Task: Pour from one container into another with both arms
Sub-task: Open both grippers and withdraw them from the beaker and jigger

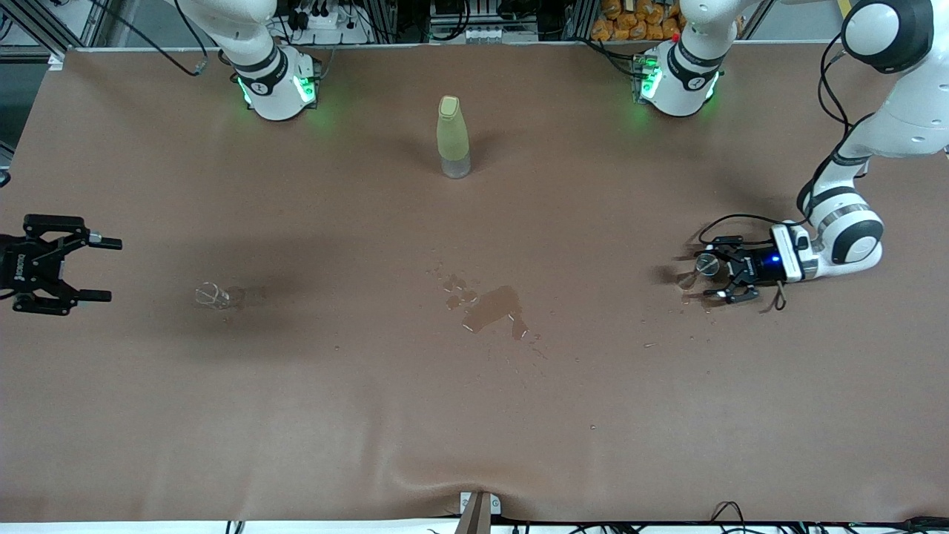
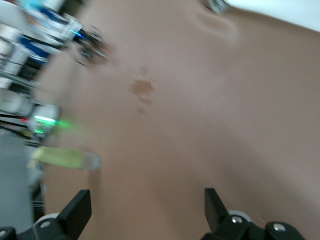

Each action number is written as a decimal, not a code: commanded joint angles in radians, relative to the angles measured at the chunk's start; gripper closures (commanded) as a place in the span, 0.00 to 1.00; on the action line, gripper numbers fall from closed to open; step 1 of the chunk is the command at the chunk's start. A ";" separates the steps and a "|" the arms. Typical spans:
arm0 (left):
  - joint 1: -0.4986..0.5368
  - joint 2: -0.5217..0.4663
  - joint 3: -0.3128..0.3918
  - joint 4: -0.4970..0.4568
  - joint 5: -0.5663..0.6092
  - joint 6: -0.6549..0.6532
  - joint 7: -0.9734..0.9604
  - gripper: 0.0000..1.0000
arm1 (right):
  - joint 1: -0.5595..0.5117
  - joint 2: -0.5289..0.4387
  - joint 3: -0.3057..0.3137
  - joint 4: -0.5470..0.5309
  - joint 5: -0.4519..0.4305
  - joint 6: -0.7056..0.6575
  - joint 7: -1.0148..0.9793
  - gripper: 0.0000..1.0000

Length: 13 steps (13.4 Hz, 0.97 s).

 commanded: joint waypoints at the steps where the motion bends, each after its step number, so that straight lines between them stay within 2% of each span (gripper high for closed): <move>1: 0.000 -0.110 0.016 -0.016 0.070 0.026 -0.013 0.00 | 0.098 -0.185 -0.010 -0.182 -0.186 0.135 0.229 0.00; 3: -0.001 -0.193 0.033 -0.021 0.092 0.057 -0.025 0.00 | 0.143 -0.245 -0.008 -0.233 -0.320 0.154 0.449 0.00; 5: 0.000 -0.266 0.033 -0.013 0.141 0.081 -0.109 0.00 | 0.192 -0.304 -0.008 -0.252 -0.484 0.148 0.680 0.00; 6: 0.000 -0.305 0.033 -0.011 0.165 0.082 -0.164 0.00 | 0.204 -0.321 -0.008 -0.257 -0.538 0.148 0.761 0.00; 8: 0.000 -0.371 0.037 -0.011 0.193 0.091 -0.247 0.00 | 0.203 -0.376 -0.010 -0.290 -0.564 0.155 0.805 0.00; 11: -0.004 -0.473 0.030 -0.011 0.265 0.192 -0.296 0.00 | 0.211 -0.448 -0.031 -0.391 -0.587 0.228 0.817 0.00; 13: -0.042 -0.533 0.020 -0.011 0.317 0.273 -0.298 0.00 | 0.259 -0.451 -0.108 -0.392 -0.593 0.221 0.854 0.00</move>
